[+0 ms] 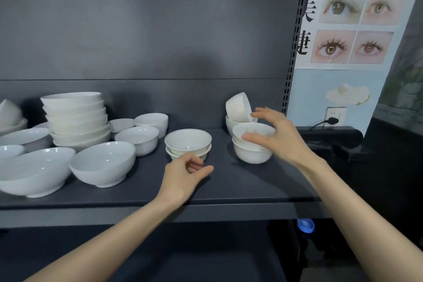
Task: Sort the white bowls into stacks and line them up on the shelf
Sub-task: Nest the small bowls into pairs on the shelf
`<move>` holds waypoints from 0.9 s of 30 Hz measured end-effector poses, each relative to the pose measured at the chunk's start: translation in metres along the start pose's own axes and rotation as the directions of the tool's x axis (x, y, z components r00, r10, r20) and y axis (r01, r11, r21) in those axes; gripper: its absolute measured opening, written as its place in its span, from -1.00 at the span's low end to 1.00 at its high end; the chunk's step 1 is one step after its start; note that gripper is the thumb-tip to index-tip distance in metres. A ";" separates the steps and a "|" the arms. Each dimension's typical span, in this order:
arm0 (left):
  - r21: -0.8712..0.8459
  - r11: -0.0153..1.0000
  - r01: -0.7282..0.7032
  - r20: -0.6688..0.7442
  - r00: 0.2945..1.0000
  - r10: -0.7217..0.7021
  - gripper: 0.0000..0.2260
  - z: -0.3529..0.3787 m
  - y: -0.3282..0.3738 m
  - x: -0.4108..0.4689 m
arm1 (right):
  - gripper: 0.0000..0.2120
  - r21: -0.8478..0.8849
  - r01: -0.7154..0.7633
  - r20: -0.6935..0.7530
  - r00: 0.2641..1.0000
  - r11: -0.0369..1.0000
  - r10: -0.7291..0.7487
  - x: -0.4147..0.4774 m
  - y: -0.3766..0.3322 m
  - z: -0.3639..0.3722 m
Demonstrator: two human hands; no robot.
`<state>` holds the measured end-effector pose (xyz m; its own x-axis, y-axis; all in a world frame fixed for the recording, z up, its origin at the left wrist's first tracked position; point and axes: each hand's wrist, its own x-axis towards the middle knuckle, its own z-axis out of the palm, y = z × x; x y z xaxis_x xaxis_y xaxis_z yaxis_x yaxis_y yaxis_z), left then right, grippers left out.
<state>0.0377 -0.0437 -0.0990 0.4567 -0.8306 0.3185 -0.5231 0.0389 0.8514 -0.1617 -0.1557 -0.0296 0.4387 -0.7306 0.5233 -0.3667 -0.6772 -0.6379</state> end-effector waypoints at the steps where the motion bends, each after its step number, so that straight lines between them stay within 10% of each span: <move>1: 0.004 1.000 0.010 -0.038 0.999 -0.010 -0.81 -0.008 -0.003 -0.003 | -0.44 0.001 0.008 -0.003 1.000 1.000 -0.008 0.002 -0.007 0.008; 9: -0.003 0.988 0.155 -0.020 0.988 -0.155 -0.30 -0.040 -0.023 0.012 | -0.39 0.037 -0.046 0.198 0.979 0.998 0.037 0.024 -0.038 0.067; 16: -0.038 0.985 0.169 0.062 0.984 -0.167 -0.50 -0.039 -0.038 0.043 | -0.06 -0.090 -0.134 0.367 0.917 0.987 0.158 0.042 -0.038 0.089; 27: -0.139 0.966 0.219 -0.018 0.974 -0.224 -0.61 -0.025 -0.050 0.083 | -0.10 -0.078 -0.194 0.323 0.923 0.978 0.209 0.070 -0.017 0.113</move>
<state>0.1196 -0.1004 -0.1050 0.5754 -0.8079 0.1275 -0.3049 -0.0672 0.9500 -0.0321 -0.1853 -0.0460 0.5933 -0.7874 0.1672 -0.5076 -0.5272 -0.6815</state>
